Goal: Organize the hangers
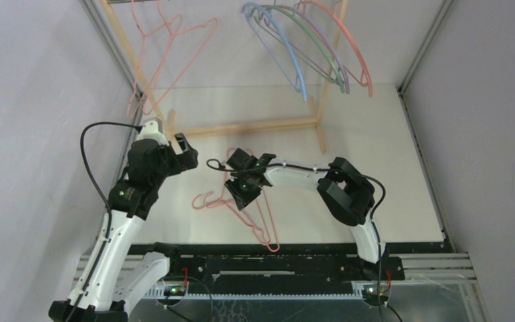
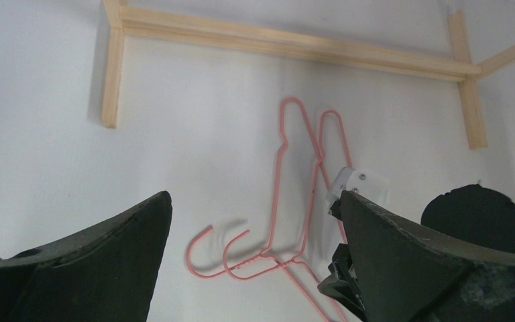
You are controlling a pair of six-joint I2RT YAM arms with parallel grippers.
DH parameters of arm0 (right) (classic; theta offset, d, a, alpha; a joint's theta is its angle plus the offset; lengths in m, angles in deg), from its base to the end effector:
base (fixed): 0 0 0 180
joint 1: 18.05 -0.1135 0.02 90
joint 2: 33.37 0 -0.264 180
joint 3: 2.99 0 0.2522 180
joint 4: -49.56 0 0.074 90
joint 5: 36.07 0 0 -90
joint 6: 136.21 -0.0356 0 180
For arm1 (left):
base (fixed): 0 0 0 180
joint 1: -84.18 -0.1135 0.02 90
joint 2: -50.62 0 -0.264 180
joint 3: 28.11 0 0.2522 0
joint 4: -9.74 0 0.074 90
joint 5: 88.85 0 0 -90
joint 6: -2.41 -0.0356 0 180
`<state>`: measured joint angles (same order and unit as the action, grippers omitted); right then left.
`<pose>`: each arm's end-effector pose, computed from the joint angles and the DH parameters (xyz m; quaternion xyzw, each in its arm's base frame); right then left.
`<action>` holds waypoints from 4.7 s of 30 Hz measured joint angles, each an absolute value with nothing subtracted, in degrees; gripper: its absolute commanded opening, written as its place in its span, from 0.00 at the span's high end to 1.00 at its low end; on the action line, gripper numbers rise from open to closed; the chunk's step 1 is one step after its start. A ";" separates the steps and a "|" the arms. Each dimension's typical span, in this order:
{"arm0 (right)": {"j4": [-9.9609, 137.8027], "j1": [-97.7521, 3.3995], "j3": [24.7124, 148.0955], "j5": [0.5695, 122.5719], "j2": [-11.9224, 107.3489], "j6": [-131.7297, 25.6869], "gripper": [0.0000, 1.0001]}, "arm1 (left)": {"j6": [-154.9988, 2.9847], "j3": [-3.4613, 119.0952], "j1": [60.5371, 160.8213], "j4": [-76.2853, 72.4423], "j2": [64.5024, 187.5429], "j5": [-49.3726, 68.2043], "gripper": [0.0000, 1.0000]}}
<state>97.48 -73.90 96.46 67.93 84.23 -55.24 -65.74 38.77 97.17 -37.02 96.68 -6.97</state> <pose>0.2320 0.3574 0.1697 -0.4090 0.8810 0.2110 0.1097 0.1675 -0.0335 0.3455 -0.1028 0.8402 -0.1011 0.5227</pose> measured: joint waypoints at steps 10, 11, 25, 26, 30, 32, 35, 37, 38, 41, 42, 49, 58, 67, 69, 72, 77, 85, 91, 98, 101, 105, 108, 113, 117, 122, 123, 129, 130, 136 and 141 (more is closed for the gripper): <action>94.61 -75.54 95.30 66.64 85.11 -56.95 0.58 | -64.49 35.69 97.28 -39.90 93.53 -5.02 0.01; 94.05 -75.85 95.02 66.73 85.41 -57.45 0.58 | -64.49 35.69 97.30 -40.41 93.07 -4.87 0.00; 88.65 -77.38 93.55 64.15 85.59 -61.76 1.00 | -64.67 35.67 97.30 -46.81 88.05 -3.82 0.01; 88.71 -77.38 93.55 63.97 85.55 -61.76 1.00 | -64.67 35.67 97.30 -47.01 87.81 -3.60 0.01; 90.00 -76.88 94.10 62.84 85.00 -61.76 1.00 | -64.65 35.67 97.30 -47.42 86.39 -2.86 0.00; 91.29 -76.18 95.19 62.73 84.65 -62.06 1.00 | -64.63 35.67 97.30 -47.68 85.62 -2.38 0.01; 92.45 -74.30 97.95 62.95 84.32 -63.81 1.00 | -64.58 35.67 97.30 -47.97 84.16 -1.15 0.00; 92.41 -72.27 100.68 62.99 84.12 -65.74 1.00 | -64.52 35.67 97.30 -47.99 83.11 -0.06 0.01; 92.28 -71.04 102.49 62.90 84.04 -66.92 1.00 | -64.49 35.67 97.30 -48.01 82.74 0.42 0.01; 91.31 -68.46 107.43 62.42 83.86 -70.68 1.00 | -64.28 35.67 97.30 -48.03 81.71 2.56 0.01; 90.92 -67.63 109.66 62.01 83.86 -72.31 1.00 | -64.04 35.67 97.33 -48.03 81.42 3.44 0.01; 88.38 -65.77 124.68 60.59 85.20 -81.08 1.00 | -62.22 32.45 97.59 -45.46 79.28 9.17 0.00; 85.83 -68.59 129.22 63.25 85.81 -87.33 1.00 | -60.58 28.50 99.95 -39.16 83.83 11.46 0.01; 85.89 -68.83 129.22 66.31 85.37 -88.84 1.00 | -59.62 28.50 101.55 -33.24 91.30 12.55 0.96; 85.87 -68.53 129.22 66.62 84.89 -88.99 1.00 | -58.99 28.50 101.85 -32.03 92.07 13.25 1.00; 86.53 -67.78 129.22 67.08 83.58 -88.95 1.00 | -59.01 28.50 102.14 -30.29 92.99 13.45 1.00; 88.62 -67.09 129.20 66.64 81.96 -88.12 0.67 | -59.47 29.35 102.55 -27.60 95.15 14.76 1.00; 93.96 -66.93 115.63 59.34 68.58 -81.54 0.49 | -65.57 42.29 102.66 -33.72 104.94 10.11 1.00; 96.82 -67.41 104.33 53.81 57.31 -77.04 0.50 | -72.04 54.51 102.83 -36.38 111.56 5.10 1.00; 99.23 -69.14 99.63 49.42 55.19 -73.19 0.51 | -77.35 64.80 102.99 -38.40 120.07 2.78 1.00; 100.36 -69.60 97.64 48.39 55.19 -71.94 0.51 | -79.18 70.46 103.03 -38.77 125.29 2.78 1.00; 100.91 -69.34 94.49 48.43 55.19 -70.92 0.52 | -80.32 73.68 103.16 -38.44 128.53 2.74 1.00; 100.91 -68.18 92.53 48.72 55.19 -70.50 0.52 | -80.82 73.76 103.56 -37.32 128.72 2.28 1.00; 100.76 -65.36 91.76 50.03 55.19 -69.80 0.53 | -81.61 72.89 104.10 -32.89 128.07 1.03 1.00; 100.52 -64.18 91.76 50.60 55.23 -68.56 0.53 | -81.65 72.21 104.10 -30.70 127.35 -0.34 1.00; 100.49 -63.76 91.65 52.19 56.06 -67.31 0.54 | -81.65 72.58 104.10 -28.60 127.63 -1.81 1.00; 100.49 -63.76 91.56 52.54 56.24 -67.20 0.54 | -81.61 73.15 104.10 -28.63 128.00 -1.92 1.00; 100.49 -62.82 91.17 54.18 56.65 -66.85 0.55 | -81.46 79.45 104.04 -28.38 133.68 -1.92 1.00; 100.49 -62.39 91.15 54.51 56.67 -66.81 0.55 | -81.22 81.11 103.97 -28.32 135.85 -1.83 1.00; 100.49 -60.38 90.03 55.78 56.65 -66.46 0.55 | -79.71 83.01 103.12 -28.67 140.07 -0.58 1.00; 100.45 -58.85 89.66 56.61 56.65 -65.93 0.55 | -77.85 82.94 101.94 -28.49 141.90 -0.01 0.96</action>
<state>100.45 -58.85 89.66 56.61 56.65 -65.93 -77.85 82.94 101.94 -28.49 141.90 -0.01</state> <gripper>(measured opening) 0.447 0.030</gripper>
